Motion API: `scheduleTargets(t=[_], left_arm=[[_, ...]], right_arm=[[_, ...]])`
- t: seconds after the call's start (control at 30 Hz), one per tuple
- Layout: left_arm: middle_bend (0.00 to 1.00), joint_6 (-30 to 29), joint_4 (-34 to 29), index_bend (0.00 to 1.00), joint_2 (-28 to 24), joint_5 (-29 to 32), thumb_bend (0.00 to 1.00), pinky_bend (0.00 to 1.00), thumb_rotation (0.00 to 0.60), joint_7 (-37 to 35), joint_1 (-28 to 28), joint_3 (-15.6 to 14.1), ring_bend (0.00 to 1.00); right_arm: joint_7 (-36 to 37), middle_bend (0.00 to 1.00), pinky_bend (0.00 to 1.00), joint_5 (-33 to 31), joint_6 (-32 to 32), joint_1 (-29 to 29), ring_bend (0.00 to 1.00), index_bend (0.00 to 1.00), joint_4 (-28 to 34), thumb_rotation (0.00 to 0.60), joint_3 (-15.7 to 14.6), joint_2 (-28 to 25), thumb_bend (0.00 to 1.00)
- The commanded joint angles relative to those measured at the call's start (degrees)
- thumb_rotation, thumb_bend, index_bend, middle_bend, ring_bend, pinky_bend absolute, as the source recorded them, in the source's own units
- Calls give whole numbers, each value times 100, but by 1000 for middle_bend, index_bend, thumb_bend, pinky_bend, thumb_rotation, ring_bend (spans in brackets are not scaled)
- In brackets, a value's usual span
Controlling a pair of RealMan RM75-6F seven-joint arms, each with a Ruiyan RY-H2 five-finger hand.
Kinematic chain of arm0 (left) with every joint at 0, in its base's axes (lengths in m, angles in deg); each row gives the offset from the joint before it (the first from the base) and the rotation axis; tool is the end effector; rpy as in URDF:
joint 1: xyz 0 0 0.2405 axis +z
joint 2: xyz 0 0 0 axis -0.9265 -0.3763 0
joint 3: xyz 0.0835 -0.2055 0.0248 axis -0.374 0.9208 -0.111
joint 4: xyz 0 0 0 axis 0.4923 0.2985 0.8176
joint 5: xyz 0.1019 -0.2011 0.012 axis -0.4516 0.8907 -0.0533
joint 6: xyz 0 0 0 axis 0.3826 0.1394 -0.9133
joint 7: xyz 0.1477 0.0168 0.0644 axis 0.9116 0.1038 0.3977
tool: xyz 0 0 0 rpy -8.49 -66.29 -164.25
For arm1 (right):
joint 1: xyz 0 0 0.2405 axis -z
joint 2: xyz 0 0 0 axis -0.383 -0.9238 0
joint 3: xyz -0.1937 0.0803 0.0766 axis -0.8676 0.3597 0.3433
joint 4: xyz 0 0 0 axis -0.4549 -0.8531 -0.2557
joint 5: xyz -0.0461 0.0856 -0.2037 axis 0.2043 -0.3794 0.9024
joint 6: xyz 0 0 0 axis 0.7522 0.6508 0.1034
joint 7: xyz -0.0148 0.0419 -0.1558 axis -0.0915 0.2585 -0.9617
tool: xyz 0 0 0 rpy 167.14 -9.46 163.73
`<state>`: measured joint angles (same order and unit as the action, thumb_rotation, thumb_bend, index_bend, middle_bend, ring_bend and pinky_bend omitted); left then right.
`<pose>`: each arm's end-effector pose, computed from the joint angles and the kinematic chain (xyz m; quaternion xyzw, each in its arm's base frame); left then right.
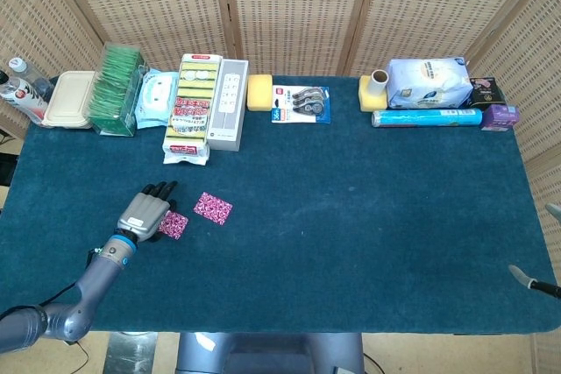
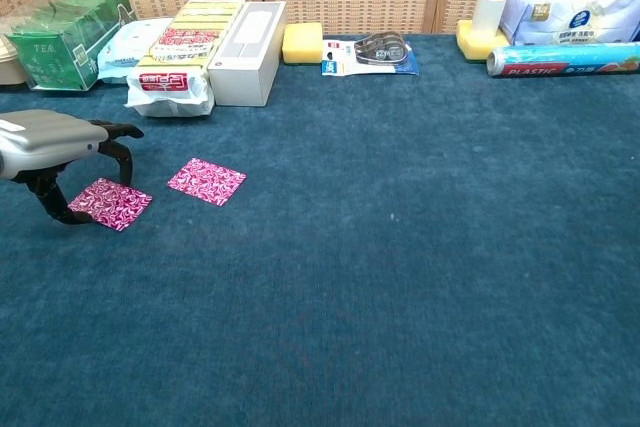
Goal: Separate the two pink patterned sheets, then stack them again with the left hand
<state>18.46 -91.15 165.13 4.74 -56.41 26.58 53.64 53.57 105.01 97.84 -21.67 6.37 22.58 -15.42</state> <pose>-0.2147 0.3130 -0.0303 -0.7992 -0.3471 -0.1762 0.4580 -0.3047 -0.1824 0.1950 0.4733 -0.4618 0.4792 0.5772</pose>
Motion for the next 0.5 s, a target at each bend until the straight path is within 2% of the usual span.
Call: scheduleTargets(t=[0.03, 0.5], left_arm=[[0, 3, 19, 385, -10, 6, 252, 101, 600, 19, 8, -2, 0], [0, 40, 51, 386, -2, 84, 252, 101, 600, 102, 1, 54, 0]], right_arm=[[-14, 0, 25, 2, -1, -1, 0, 115, 10, 600, -2, 1, 0], [-17, 0, 24, -7, -8, -4, 0, 115, 9, 600, -2, 4, 0]])
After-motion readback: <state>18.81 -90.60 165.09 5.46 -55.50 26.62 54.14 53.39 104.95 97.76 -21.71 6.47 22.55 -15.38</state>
